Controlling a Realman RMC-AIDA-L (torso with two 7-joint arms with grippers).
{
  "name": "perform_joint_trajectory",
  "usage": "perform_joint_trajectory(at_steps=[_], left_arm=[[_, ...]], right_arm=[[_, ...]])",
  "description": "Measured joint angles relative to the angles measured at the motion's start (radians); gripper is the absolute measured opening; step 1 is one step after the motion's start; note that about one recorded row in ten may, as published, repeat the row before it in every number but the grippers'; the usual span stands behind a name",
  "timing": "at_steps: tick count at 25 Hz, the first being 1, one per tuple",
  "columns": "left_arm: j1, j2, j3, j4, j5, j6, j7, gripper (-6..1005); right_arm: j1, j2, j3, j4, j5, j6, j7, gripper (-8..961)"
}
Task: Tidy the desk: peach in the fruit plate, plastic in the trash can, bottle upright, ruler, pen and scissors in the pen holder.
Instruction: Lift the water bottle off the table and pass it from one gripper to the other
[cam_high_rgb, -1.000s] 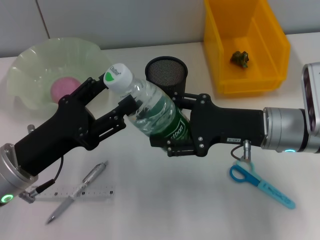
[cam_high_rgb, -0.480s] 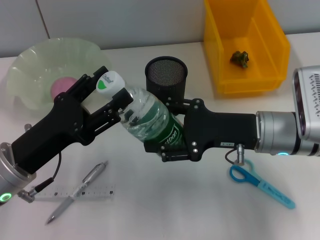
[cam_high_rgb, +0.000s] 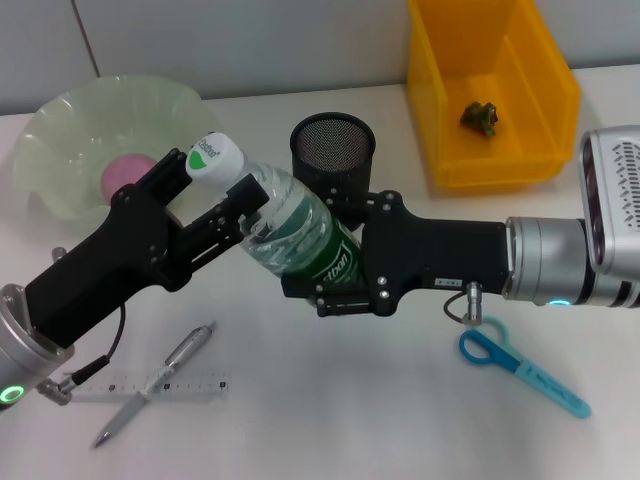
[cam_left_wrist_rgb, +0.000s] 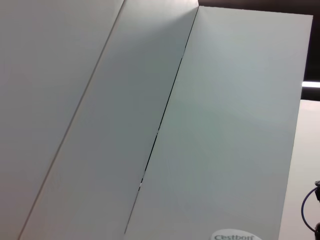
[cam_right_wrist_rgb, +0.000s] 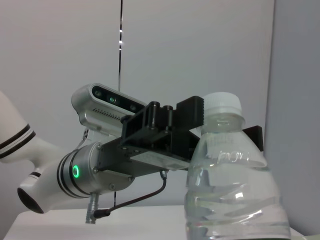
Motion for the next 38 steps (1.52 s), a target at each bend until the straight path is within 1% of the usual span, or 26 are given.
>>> perform_joint_trajectory(at_steps=[5,11,18,20,24,38], left_arm=[[-0.01,0.0,0.0,0.0,0.004,0.001,-0.015,807],[-0.014,0.0,0.002,-0.001,0.005,0.001,-0.015,576],[-0.016,0.0,0.003,-0.001,0.005,0.001,-0.015,565],[-0.021,0.0,0.004,-0.001,0.003,0.0,-0.006,475],[-0.022,0.0,0.004,-0.001,0.005,-0.001,0.005,435],[-0.022,0.0,0.025,0.006,0.006,0.006,0.01,450]], right_arm=[[0.011,0.0,-0.001,0.019,0.005,0.001,-0.01,770],[0.015,0.0,-0.009,0.025,0.006,0.002,-0.012,770],[0.015,0.0,-0.01,0.025,0.006,0.0,-0.012,769],[0.015,0.0,-0.01,0.025,0.006,0.0,-0.012,769],[0.014,0.0,-0.01,0.025,0.006,0.001,-0.012,769],[0.009,0.001,-0.013,0.057,0.008,-0.011,-0.015,776]])
